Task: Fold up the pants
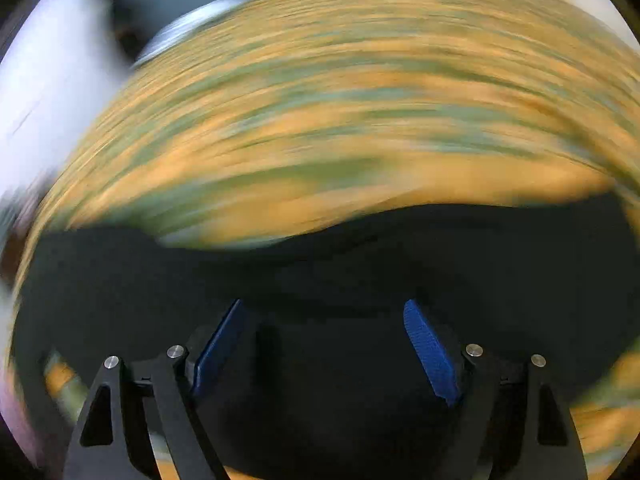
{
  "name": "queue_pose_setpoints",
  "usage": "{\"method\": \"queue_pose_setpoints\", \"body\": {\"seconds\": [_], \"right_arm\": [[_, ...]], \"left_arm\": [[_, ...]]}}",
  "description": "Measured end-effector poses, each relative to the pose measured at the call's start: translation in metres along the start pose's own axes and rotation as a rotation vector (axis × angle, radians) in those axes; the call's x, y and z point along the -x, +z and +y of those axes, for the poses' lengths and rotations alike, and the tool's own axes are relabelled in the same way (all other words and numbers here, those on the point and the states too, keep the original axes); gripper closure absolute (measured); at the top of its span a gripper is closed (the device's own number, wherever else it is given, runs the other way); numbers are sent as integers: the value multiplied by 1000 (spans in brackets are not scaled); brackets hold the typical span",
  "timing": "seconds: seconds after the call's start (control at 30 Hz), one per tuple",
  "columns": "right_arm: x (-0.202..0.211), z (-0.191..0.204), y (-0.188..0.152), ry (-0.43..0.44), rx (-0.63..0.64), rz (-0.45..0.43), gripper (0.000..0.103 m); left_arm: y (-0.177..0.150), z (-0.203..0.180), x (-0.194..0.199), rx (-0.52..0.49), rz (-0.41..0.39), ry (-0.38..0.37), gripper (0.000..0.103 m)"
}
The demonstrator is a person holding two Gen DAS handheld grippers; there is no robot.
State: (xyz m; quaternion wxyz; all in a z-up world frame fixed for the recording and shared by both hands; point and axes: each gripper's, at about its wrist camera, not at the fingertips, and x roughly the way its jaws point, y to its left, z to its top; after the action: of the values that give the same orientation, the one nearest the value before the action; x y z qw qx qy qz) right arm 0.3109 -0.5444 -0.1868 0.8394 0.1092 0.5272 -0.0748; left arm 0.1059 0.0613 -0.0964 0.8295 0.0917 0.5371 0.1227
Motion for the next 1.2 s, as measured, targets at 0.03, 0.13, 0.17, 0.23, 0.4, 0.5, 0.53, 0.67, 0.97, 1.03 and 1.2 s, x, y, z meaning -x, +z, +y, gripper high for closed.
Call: {"method": "queue_pose_setpoints", "body": {"seconds": [0.03,0.13,0.17,0.23,0.4,0.5,0.53,0.67,0.97,1.03,1.2], "right_arm": [[6,-44,4,-88,-78,4,22],[46,-137,0,-275,-235,-41,21],[65,-155,-6,-257,-269,-81,21],[95,-165,-22,-185,-279,-132,21],[153,-63,-122,175,-144,-131,19],[163,34,-209,458,-86,-53,13],[160,65,-237,539,-68,4,13],[143,104,-299,513,-77,100,13],[177,-47,-294,191,-565,-67,13],[185,-40,-282,167,-488,-70,13],[180,63,-240,238,-179,-60,13]], "left_arm": [[0,-4,-1,-9,1,1,1],[5,-18,2,-33,-13,-11,1],[7,-24,4,-41,-21,-24,1],[11,-42,7,-72,-35,-64,1],[13,-109,22,-198,-90,-233,1],[2,-157,40,-296,-140,-375,1],[-4,-174,44,-333,-146,-419,1],[-28,-204,20,-431,-82,-401,1],[-37,2,-69,16,81,-90,0],[-29,29,-64,64,59,-31,1],[29,23,-37,74,-80,-98,1]]}}
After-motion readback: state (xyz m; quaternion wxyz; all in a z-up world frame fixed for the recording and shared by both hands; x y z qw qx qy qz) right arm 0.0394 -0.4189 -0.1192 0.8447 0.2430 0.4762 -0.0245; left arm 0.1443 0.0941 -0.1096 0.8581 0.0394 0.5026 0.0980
